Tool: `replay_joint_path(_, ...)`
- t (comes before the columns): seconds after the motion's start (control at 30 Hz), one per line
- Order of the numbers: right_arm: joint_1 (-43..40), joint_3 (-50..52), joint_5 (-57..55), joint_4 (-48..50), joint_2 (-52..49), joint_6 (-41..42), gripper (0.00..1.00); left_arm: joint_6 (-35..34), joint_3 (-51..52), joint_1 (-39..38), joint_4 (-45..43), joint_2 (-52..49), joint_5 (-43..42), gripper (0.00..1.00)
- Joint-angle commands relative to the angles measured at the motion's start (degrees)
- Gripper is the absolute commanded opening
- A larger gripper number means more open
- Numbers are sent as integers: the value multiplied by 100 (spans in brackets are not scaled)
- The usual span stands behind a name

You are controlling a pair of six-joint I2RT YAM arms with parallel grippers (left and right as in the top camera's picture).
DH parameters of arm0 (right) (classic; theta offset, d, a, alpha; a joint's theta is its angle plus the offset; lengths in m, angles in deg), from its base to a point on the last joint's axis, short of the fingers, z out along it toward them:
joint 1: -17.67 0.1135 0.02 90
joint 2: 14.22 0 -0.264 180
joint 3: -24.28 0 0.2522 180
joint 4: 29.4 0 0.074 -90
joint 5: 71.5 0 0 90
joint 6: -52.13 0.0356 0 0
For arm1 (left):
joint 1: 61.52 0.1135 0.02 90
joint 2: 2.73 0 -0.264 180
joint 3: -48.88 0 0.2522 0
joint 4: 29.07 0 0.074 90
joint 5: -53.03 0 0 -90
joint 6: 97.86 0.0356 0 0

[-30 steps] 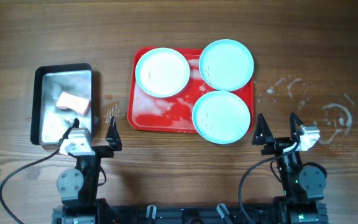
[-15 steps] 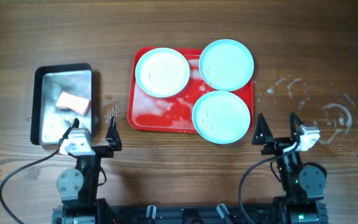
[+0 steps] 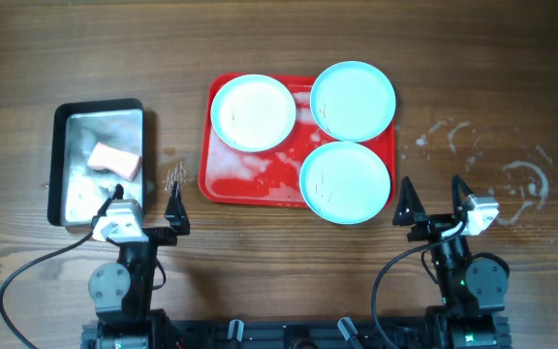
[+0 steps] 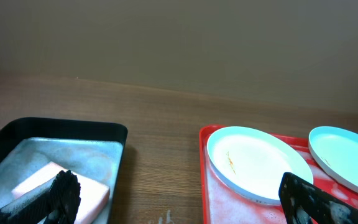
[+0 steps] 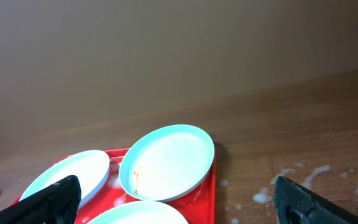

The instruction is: Clean dirty plates on tray and stack at the side

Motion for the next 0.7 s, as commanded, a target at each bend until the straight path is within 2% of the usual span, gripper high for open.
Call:
replay_joint_path(0.0, 42, 9, -122, 15, -13, -13, 100, 92, 28, -26, 20, 39, -105, 100)
replay_joint_path(0.23, 42, 9, -271, 68, -13, -7, 100, 94, 28, -26, 20, 39, -105, 100)
replay_joint_path(0.37, 42, 7, 365, 352, -13, -15, 100, 81, 28, -26, -15, 39, -111, 100)
replay_joint_path(0.57, 42, -186, 1073, 638, -26, 153, 100, -608, -98, -26, 72, 39, -107, 100)
replay_joint_path(0.67, 42, -494, 1401, 638, -175, 151, 100, -667, -321, -26, 94, 35, -107, 100)
